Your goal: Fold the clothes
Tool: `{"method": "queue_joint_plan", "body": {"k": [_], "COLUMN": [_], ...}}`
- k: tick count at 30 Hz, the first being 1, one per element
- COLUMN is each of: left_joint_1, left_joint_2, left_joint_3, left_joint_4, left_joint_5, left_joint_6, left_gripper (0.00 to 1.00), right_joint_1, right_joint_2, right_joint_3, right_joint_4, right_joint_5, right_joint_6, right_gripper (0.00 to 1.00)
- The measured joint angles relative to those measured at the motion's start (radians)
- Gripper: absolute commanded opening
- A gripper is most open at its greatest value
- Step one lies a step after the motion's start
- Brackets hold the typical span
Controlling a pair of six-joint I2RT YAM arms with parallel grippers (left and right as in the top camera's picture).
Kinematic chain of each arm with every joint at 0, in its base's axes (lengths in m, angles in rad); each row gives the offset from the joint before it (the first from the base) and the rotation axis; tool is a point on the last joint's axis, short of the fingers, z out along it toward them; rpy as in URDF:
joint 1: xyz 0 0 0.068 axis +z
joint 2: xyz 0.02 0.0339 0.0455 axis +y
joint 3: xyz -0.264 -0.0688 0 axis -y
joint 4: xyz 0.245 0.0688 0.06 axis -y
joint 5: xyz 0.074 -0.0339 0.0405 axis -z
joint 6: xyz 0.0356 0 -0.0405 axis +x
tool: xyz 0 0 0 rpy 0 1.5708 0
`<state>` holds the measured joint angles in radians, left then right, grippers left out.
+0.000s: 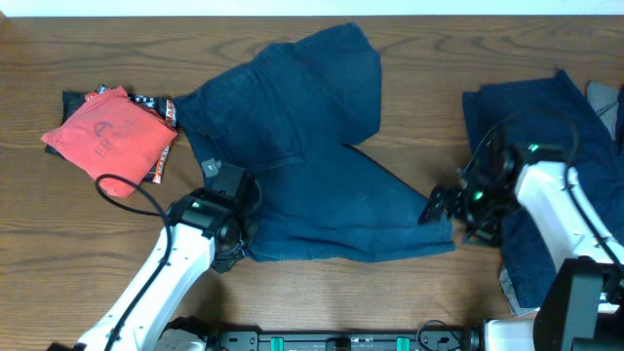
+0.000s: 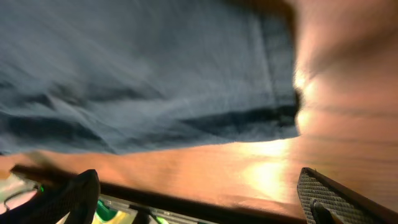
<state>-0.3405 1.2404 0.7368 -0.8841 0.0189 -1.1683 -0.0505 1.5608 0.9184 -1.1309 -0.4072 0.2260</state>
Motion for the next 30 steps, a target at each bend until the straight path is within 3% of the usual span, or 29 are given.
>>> {"method": "queue_joint_plan", "body": {"k": [11, 15, 17, 18, 22, 23, 30], "left_joint_1": [0.000, 0.000, 0.000, 0.000, 0.000, 0.000, 0.000], "left_joint_2": [-0.013, -0.013, -0.013, -0.013, -0.013, -0.013, -0.019], "left_joint_3": [0.000, 0.000, 0.000, 0.000, 0.000, 0.000, 0.000], "left_joint_4": [-0.016, -0.028, -0.030, -0.030, -0.039, -0.043, -0.054], "left_joint_5": [-0.026, -0.027, -0.027, -0.026, -0.027, -0.027, 0.000], "left_joint_6": [0.025, 0.035, 0.040, 0.042, 0.044, 0.045, 0.146], "left_gripper": [0.06, 0.06, 0.06, 0.06, 0.06, 0.06, 0.06], "right_joint_1": [0.012, 0.012, 0.012, 0.012, 0.012, 0.012, 0.012], "right_joint_2": [0.000, -0.015, -0.024, -0.027, -0.030, -0.029, -0.024], "right_joint_3": [-0.193, -0.222, -0.237, -0.244, -0.273, -0.279, -0.266], "right_joint_4": [0.230, 0.298, 0.333, 0.349, 0.404, 0.418, 0.432], "right_joint_5": [-0.050, -0.068, -0.077, -0.077, -0.061, -0.052, -0.016], "right_joint_6": [0.147, 0.213, 0.246, 0.262, 0.310, 0.315, 0.320], "right_gripper": [0.99, 0.87, 0.76, 0.66, 0.07, 0.01, 0.01]}}
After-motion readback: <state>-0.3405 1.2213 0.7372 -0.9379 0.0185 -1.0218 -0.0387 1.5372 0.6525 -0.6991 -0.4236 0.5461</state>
